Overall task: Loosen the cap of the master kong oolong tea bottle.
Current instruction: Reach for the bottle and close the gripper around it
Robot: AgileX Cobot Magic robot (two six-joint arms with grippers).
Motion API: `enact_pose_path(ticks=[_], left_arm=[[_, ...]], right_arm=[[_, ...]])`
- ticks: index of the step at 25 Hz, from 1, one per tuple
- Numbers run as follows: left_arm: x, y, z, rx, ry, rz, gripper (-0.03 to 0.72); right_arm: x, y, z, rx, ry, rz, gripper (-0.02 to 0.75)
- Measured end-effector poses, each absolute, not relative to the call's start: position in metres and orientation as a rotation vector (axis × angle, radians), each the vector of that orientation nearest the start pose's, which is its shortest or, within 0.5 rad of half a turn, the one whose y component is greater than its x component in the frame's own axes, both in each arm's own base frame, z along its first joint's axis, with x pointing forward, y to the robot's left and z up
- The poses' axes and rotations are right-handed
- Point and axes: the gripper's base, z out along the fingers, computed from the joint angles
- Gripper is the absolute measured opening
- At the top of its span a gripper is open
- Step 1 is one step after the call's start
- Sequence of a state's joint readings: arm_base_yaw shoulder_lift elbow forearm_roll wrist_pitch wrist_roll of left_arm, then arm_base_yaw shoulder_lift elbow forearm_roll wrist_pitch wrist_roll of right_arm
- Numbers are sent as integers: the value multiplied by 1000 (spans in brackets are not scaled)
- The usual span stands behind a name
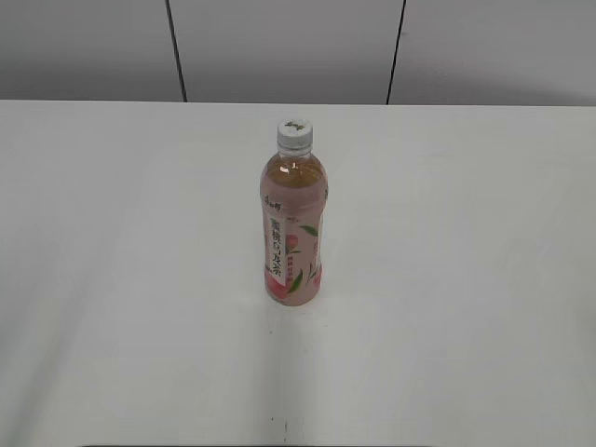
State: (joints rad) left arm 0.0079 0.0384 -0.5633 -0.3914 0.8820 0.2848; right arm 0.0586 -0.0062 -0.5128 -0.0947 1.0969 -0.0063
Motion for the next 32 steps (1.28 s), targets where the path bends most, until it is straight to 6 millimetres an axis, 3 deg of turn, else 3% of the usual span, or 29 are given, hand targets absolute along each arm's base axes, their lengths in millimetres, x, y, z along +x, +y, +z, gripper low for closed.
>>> enact_pose_path(ticks=[3,13,26,32], left_arm=[[10,-29,319,230,1727,-280,391],[51,-35,292,227,1761,-398,386],[57,-35,293,220,1760,-400,371],[69,-36,304,10,1678,-603,340]], right_arm=[[-9,-8,278,-59,2058,-81,477],[-9,-8,278,-59,2058,-82,477],[-9,-8,278,-59,2058,-82,477],[-9,-8,278,-59,2058,-82,477]])
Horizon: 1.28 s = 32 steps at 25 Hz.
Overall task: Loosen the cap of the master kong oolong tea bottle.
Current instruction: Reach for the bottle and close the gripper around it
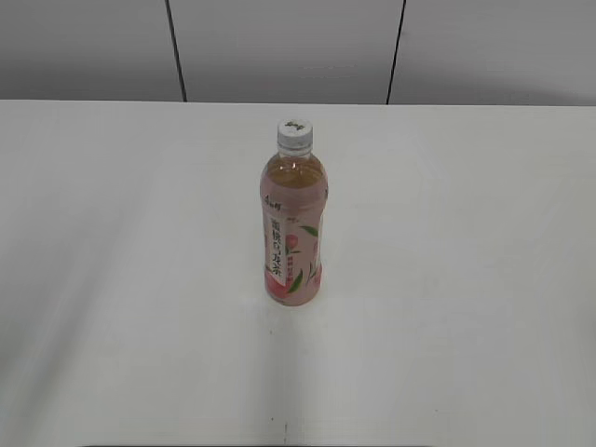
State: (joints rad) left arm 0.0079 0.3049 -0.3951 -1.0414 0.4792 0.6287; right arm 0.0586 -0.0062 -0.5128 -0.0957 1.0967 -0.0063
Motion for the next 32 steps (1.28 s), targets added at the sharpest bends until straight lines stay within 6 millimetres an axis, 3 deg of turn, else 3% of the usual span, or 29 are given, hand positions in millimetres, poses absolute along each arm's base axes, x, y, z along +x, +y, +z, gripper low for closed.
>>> enact_pose_path(ticks=[3,14,19,25,32], left_arm=[[76,-37,302,-8,1711,-635,335],[131,-42,270,321,1941,-453,337],[149,-48,258,567,1946,-410,414],[167,-53,257,684,1921,-441,526],[187,-79,231,863,1906,-531,547]], right_arm=[[-9,-8,278,-59,2058,-82,477],[-9,-8,278,-59,2058,-82,477],[-9,-8,278,-59,2058,-82,477],[-9,-8,278,-59,2058,-84,477],[-9,-8,278,-59,2058,-84,477]])
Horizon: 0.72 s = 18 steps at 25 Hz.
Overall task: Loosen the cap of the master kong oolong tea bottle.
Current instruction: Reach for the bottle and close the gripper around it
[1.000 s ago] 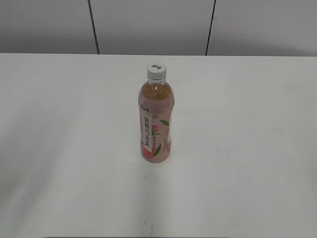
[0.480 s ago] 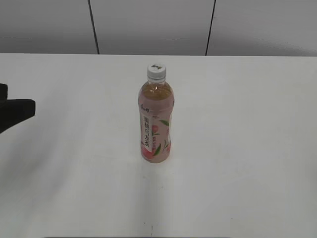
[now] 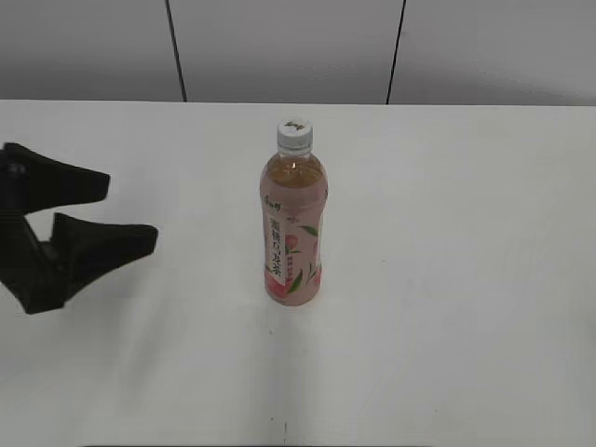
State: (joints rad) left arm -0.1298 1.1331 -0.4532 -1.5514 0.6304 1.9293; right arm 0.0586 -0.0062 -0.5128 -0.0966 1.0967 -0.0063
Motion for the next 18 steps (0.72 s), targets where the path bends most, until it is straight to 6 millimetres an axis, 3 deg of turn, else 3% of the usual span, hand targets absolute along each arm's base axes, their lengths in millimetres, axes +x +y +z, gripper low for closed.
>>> enact_pose_path(ticks=[5,11,18], left_arm=[[200,-96,204,907,1975,-561,553],[210,-101,175,919,2078,-604,553],[229,-110,168,933,2082,-684,553]], right_arm=[[-9,-8,278,-60,2058,-84,477],[-9,-8,278,-59,2058,-83,477],[-9,-8,278,-59,2058,-83,477]])
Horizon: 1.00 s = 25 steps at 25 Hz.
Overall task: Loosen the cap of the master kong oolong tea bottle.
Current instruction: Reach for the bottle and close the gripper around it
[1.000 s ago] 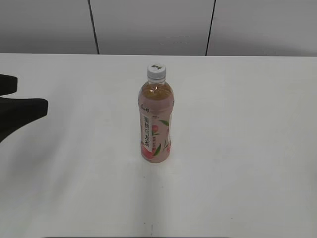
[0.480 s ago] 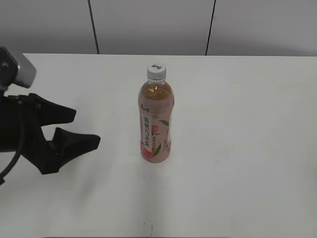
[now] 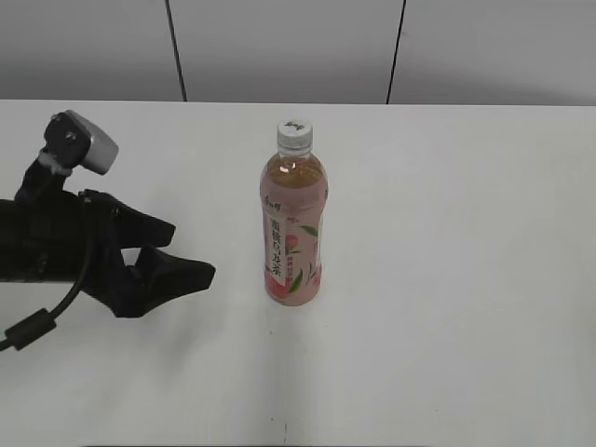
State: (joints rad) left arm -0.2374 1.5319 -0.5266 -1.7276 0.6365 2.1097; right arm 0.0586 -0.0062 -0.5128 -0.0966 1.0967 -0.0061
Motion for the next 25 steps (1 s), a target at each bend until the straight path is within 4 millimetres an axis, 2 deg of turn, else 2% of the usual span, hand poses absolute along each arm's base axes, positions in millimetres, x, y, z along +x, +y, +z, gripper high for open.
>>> enact_pose_path(ticks=[6,10,17,21,25], left_arm=[[252,-118,176,942,2041,-663,553],[263,-133,177,987,2022,-649,553],[279,-161,164,1066,2030,-631,553],[292,-168,157,1070,2038,-627,553],[295,-169,154,1071,2042,-627,553]], right_arm=[[-9,-8,278,-59,2058,-83,477],[-9,-8,278,-59,2058,-83,477],[-9,-8,278,-59,2058,-83,477],[-9,-8,278,-59,2058,-83,477],[-9,-8,278,-60,2058,-84,477]])
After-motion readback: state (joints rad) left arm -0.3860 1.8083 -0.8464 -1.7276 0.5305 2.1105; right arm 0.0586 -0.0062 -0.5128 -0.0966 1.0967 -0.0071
